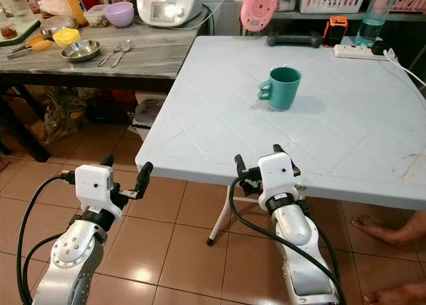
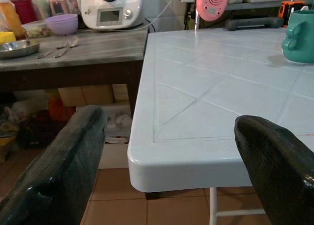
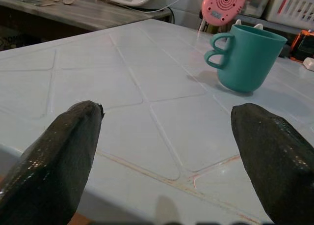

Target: Setting the table

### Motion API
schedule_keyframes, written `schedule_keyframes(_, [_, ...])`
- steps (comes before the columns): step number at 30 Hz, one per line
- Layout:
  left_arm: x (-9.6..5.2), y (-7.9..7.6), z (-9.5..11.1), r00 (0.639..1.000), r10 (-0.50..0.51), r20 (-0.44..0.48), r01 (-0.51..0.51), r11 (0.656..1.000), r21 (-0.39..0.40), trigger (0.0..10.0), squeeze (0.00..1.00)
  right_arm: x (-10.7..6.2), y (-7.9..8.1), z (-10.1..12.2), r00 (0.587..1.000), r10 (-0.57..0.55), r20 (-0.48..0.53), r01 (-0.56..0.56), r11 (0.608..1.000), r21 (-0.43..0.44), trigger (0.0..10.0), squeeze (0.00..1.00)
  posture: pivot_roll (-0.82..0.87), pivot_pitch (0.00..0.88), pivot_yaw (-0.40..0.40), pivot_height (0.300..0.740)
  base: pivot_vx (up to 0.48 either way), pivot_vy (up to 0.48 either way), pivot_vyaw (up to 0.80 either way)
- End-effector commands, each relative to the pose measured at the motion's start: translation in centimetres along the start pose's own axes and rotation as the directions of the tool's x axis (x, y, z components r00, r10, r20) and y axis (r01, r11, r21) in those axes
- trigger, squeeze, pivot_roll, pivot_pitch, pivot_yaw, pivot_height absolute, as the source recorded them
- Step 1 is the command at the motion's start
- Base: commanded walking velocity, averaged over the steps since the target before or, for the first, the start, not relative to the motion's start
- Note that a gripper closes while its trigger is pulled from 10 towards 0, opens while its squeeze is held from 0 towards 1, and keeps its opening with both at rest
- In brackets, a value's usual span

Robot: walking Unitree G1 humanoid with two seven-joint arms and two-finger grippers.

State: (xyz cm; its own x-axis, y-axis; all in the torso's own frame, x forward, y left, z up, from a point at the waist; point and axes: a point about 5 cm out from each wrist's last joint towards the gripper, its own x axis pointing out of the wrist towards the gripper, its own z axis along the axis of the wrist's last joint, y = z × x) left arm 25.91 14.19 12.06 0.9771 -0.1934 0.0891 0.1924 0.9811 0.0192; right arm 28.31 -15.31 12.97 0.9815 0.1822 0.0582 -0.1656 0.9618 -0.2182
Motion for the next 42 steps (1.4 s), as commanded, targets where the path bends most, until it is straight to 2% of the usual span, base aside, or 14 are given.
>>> schedule_keyframes(1, [0.0,0.3,0.0,1.0,0.007,-0.003,-0.007,1.0,-0.007,10.0,0.0,0.1,-0.1,0.3,1.0,-0.009,0.014,0.009,1.0,-0.005,10.0,0.0,-0.19,0.055,0.095,0.74,0.0,0.0,0.0])
schedule_keyframes(11, [0.0,0.0,0.4,1.0,-0.024,0.02,0.025,0.999,-0.028,10.0,0.0,0.1,-0.1,0.3,1.0,-0.019,0.017,0.02,1.0,-0.003,10.0,0.0,-0.19,0.065,0.102,0.74,0.0,0.0,0.0])
schedule_keyframes(16, [0.1,-0.1,0.6,0.999,-0.034,0.03,0.034,0.999,-0.032,10.0,0.0,0.0,-0.1,0.3,1.0,-0.026,0.018,0.026,1.0,0.001,10.0,0.0,-0.2,0.074,0.107,0.74,0.259,0.0,-0.7])
schedule_keyframes(30, [0.4,-0.1,0.9,0.998,-0.038,0.041,0.039,0.999,-0.036,10.0,0.0,0.0,-0.2,0.5,1.0,-0.02,0.023,0.02,1.0,-0.009,10.0,0.0,-0.2,0.084,0.101,0.74,0.309,0.0,0.0])
schedule_keyframes(38, [-0.2,-0.3,0.6,0.999,-0.037,0.027,0.038,0.998,-0.04,10.0,0.0,-0.1,0.1,0.9,0.999,-0.012,0.042,0.013,1.0,-0.024,10.0,0.0,-0.19,0.101,0.108,0.74,0.314,0.0,0.0])
schedule_keyframes(42, [-0.8,-0.5,0.3,0.999,-0.048,0.006,0.048,0.998,-0.038,10.0,0.0,-0.1,0.1,0.8,0.998,-0.057,0.024,0.056,0.998,0.02,10.0,0.0,-0.18,0.111,0.117,0.74,0.314,0.0,0.0])
